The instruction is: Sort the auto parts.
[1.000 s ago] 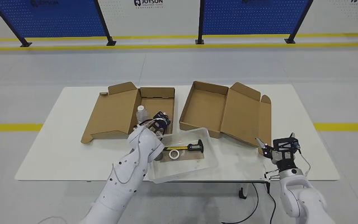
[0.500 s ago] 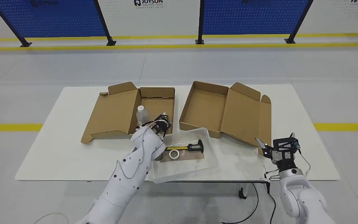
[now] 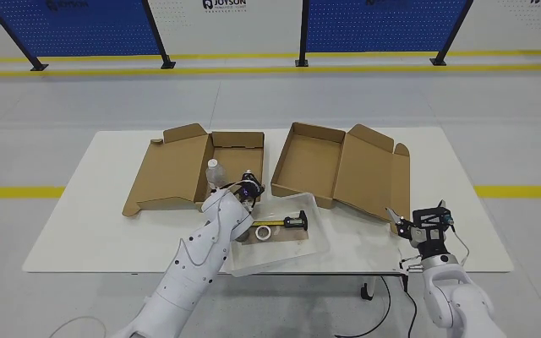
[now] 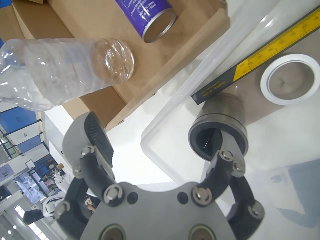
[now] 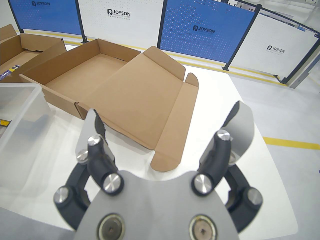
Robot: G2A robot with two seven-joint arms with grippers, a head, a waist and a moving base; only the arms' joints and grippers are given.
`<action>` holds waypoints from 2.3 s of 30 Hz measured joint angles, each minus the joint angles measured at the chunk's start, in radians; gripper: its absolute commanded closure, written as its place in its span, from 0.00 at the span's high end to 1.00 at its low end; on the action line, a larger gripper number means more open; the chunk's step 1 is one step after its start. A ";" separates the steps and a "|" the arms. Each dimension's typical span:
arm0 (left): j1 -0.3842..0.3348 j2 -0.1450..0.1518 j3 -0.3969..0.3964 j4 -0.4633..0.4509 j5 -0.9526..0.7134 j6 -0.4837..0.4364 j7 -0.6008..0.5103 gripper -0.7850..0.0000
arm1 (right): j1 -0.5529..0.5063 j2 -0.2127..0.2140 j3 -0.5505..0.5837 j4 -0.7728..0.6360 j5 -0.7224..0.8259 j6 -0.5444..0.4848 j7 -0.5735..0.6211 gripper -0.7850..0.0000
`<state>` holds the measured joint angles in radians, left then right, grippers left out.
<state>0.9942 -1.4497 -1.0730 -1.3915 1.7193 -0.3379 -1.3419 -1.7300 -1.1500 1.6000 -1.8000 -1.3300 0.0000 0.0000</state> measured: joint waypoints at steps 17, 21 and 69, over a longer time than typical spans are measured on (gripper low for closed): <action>0.026 0.001 -0.014 -0.061 -0.074 -0.031 -0.017 1.00 | 0.000 0.000 0.000 0.000 0.000 0.000 0.000 1.00; 0.031 0.001 -0.013 -0.079 -0.094 -0.041 -0.025 1.00 | 0.000 0.000 0.000 0.000 0.000 0.000 0.000 1.00; 0.093 0.027 0.010 -0.184 -0.186 -0.079 -0.061 0.73 | 0.000 0.000 0.000 0.000 0.000 0.000 0.000 1.00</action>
<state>1.0868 -1.4222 -1.0634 -1.5750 1.5338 -0.4171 -1.4030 -1.7300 -1.1500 1.6000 -1.8000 -1.3300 0.0000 0.0000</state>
